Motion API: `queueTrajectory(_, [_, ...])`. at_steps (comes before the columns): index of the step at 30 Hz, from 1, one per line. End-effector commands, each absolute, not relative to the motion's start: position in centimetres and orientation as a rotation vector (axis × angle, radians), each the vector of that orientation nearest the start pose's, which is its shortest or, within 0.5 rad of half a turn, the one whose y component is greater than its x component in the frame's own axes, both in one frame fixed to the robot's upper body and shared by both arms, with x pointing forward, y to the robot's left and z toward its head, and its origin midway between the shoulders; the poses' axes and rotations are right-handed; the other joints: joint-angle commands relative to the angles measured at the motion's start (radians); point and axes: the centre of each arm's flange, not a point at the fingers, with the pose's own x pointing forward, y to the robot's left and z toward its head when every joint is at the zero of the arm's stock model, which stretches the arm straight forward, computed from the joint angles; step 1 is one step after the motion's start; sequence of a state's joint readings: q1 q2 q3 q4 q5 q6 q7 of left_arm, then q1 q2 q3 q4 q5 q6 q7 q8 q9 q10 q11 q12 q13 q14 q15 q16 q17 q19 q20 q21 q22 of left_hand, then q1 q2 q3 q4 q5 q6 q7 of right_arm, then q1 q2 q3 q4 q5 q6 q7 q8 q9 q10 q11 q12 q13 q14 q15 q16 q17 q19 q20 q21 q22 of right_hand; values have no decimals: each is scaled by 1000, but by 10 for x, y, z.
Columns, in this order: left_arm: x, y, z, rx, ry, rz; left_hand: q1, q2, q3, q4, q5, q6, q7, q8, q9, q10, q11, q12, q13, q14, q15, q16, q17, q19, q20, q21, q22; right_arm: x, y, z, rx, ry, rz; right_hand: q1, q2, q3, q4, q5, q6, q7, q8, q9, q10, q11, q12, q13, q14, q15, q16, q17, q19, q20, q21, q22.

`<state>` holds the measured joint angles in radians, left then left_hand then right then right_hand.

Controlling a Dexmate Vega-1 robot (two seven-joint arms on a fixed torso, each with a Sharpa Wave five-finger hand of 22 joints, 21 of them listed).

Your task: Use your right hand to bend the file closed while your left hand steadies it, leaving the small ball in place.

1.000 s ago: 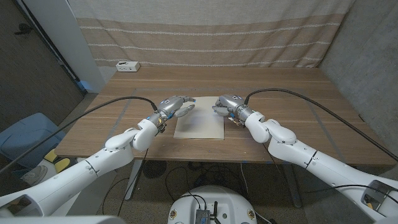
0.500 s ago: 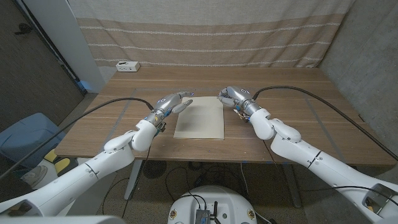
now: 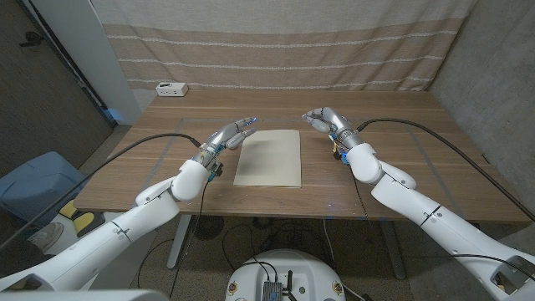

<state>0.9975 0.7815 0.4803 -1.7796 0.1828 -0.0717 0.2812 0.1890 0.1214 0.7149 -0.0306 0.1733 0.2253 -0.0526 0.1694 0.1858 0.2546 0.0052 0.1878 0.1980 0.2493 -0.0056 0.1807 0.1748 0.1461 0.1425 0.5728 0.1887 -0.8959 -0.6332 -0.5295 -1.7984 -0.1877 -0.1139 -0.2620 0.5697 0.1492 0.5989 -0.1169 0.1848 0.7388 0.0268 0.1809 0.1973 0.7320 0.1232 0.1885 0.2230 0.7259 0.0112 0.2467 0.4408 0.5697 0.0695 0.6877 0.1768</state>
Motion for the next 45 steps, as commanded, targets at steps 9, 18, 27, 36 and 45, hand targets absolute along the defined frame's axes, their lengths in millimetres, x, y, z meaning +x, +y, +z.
queueTrajectory(9, [575,239,-30,573,-762,-194,-11,8,2,7,-1,2,17,13,3,10,3,8,1,8,4,4,2,12,-24,3,2,600,-227,8,-327,-679,103,3,7,-8,-8,6,-13,16,5,2,-12,13,7,-1,-40,16,-8,8,-34,3,-17,0])
queueTrajectory(18, [585,249,-32,409,-727,-273,-11,8,4,6,-1,-16,34,12,2,11,14,13,1,6,11,5,1,7,-47,-3,1,611,-237,2,-147,-660,135,-6,-13,-18,-16,6,-35,30,2,2,-35,25,5,-1,-64,43,-19,2,-60,15,-32,0])
queueTrajectory(27, [596,266,-28,332,-723,-291,-10,7,4,1,-1,-54,30,6,-1,-30,11,1,-2,-26,16,-4,-1,-13,-60,-16,-1,624,-244,-2,-39,-669,118,-28,-29,-29,-18,6,-72,41,0,1,-92,25,-3,-3,-119,52,-41,-11,-93,45,-57,-3])
queueTrajectory(36, [610,286,-27,195,-733,-279,-6,7,6,-5,0,-65,30,6,-2,-43,12,1,-3,-46,17,-7,-3,-20,-63,-22,-2,636,-248,-6,60,-667,32,-55,-58,-33,-23,4,-73,49,9,-1,-100,32,7,-6,-126,60,-47,-40,-166,111,-107,-7])
queueTrajectory(45, [632,300,-27,140,-673,-244,-7,11,6,-3,-1,-67,30,8,-3,-42,18,3,-4,-48,20,-4,-2,-21,-57,-25,-2,629,-229,-4,96,-724,-28,-77,-59,-31,-17,2,-72,54,12,-2,-92,37,15,-8,-124,65,-44,-55,-220,140,-145,-7])
